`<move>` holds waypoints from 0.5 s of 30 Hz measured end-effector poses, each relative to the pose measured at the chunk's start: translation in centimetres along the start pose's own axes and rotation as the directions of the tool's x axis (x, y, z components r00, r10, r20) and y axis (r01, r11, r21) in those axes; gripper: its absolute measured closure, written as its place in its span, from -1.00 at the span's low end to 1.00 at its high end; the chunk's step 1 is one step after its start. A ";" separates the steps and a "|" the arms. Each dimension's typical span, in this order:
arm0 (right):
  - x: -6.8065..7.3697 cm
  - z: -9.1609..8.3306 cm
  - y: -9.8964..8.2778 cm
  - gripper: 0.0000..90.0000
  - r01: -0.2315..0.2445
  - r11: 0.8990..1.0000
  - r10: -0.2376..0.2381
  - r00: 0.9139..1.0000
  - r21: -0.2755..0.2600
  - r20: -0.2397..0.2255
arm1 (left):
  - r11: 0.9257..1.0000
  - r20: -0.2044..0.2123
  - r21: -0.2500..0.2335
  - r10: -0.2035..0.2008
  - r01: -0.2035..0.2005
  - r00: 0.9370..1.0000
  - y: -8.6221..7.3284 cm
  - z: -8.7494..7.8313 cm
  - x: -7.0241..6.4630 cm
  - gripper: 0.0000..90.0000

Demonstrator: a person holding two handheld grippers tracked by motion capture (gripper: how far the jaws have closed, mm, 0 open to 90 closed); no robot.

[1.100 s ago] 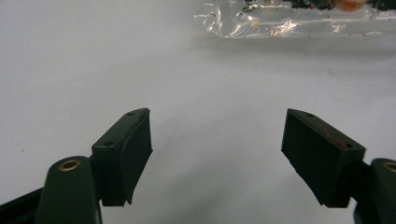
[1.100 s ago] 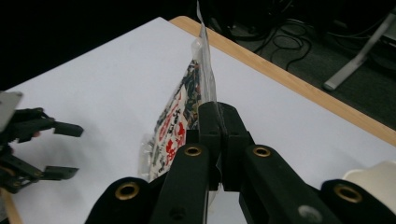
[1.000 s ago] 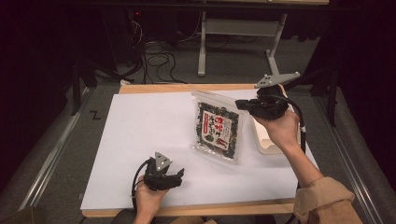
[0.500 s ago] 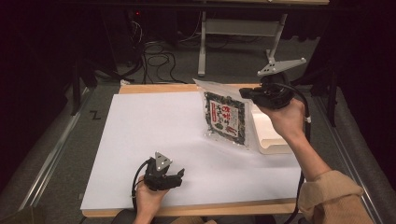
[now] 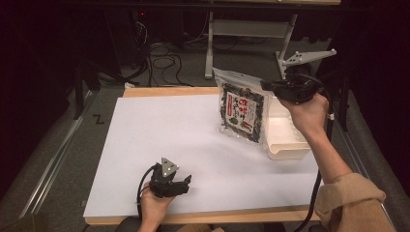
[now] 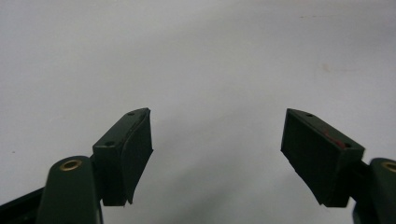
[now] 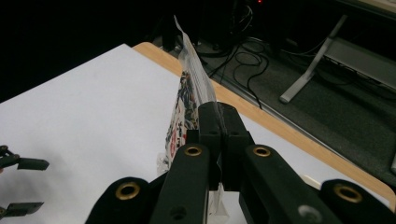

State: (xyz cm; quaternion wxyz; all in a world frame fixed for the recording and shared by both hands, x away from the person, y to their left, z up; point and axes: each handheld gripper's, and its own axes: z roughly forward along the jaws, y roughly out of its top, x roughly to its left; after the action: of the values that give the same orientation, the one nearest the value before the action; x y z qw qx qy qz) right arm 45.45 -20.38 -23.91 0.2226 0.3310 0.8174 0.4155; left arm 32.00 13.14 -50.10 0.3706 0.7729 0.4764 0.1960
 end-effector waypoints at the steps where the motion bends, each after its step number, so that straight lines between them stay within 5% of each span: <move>1: -0.1 -0.1 0.0 1.00 -0.006 1.000 0.006 1.000 0.002 0.003 | 1.000 -0.002 -0.001 0.000 0.000 1.000 0.0 0.0 0.0 -0.44; 15: -3.5 -1.9 0.2 1.00 -0.047 0.999 0.049 0.991 -0.018 0.125 | 1.000 0.001 -0.002 -0.007 0.007 1.000 0.0 0.0 0.0 -0.44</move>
State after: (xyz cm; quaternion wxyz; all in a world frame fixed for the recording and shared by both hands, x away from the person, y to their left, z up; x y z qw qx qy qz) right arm 46.67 -23.83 -22.38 0.2658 0.3742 0.7907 0.4051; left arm 31.99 13.19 -50.11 0.3723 0.7710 0.4787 0.1946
